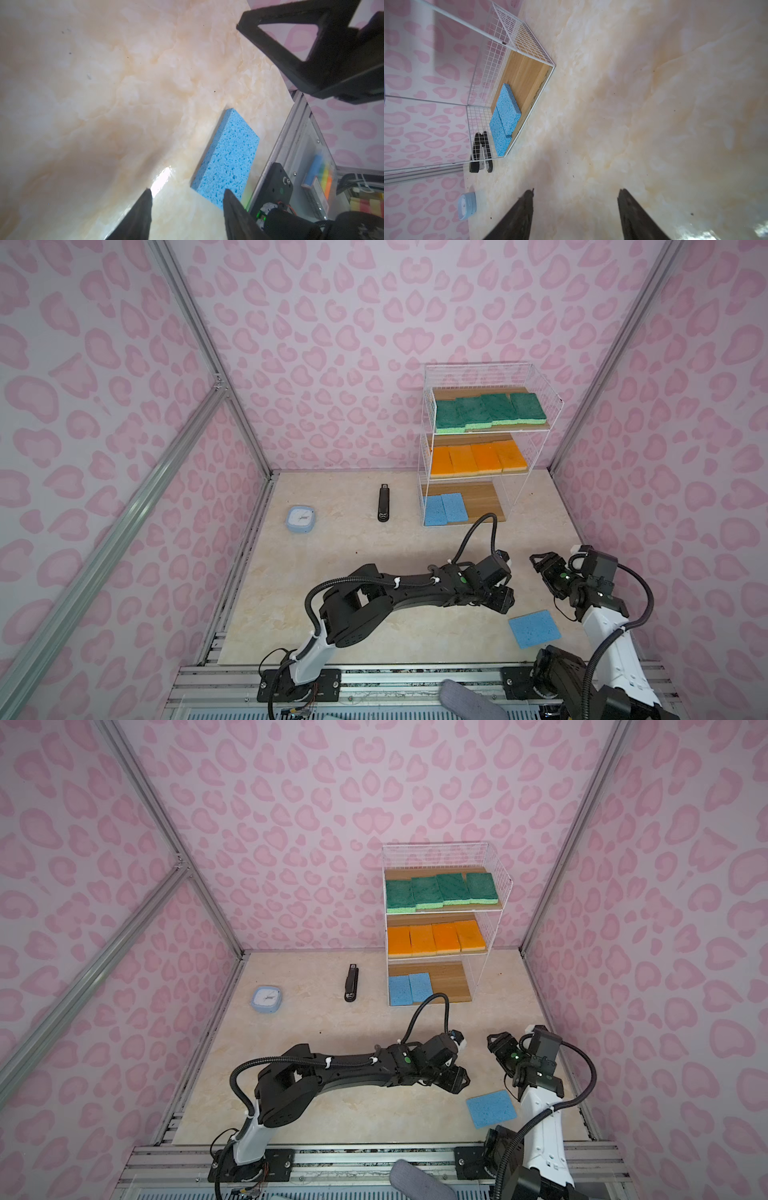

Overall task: Place and organize the cleaning sponges onto the shelf
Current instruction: 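Grasp the blue sponge near the right arm's base with the left gripper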

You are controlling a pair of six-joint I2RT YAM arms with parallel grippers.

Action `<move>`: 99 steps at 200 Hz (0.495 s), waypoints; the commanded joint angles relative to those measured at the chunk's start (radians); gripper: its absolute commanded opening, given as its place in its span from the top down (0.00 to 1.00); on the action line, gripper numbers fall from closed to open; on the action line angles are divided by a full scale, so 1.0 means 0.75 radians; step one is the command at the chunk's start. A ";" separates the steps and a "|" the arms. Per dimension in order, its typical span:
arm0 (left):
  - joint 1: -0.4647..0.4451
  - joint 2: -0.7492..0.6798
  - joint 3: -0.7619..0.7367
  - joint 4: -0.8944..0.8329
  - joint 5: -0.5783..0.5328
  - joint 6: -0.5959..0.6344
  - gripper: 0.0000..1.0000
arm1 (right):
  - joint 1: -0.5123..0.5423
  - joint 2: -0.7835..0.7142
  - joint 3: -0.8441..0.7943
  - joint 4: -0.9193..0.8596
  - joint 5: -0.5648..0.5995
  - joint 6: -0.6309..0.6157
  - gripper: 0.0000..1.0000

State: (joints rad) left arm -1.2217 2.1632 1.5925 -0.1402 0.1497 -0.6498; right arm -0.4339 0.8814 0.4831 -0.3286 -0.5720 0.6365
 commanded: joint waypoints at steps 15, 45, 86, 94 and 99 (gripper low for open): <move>-0.057 0.070 0.070 -0.064 -0.019 0.077 0.45 | -0.032 -0.020 -0.023 0.047 -0.037 0.032 0.34; -0.090 0.098 0.105 -0.117 -0.084 0.129 0.49 | -0.055 -0.036 -0.034 0.066 -0.052 0.056 0.34; -0.137 0.134 0.158 -0.190 -0.175 0.206 0.50 | -0.066 -0.048 -0.058 0.127 -0.096 0.099 0.34; -0.137 0.147 0.175 -0.201 -0.171 0.206 0.50 | -0.066 -0.048 -0.057 0.126 -0.099 0.100 0.34; -0.138 0.156 0.186 -0.208 -0.168 0.209 0.50 | -0.067 -0.048 -0.058 0.128 -0.101 0.102 0.34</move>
State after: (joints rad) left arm -1.3247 2.2509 1.6985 -0.2539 0.0513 -0.5270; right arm -0.4828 0.8463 0.4461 -0.2729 -0.6258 0.6968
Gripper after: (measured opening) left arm 0.500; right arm 0.659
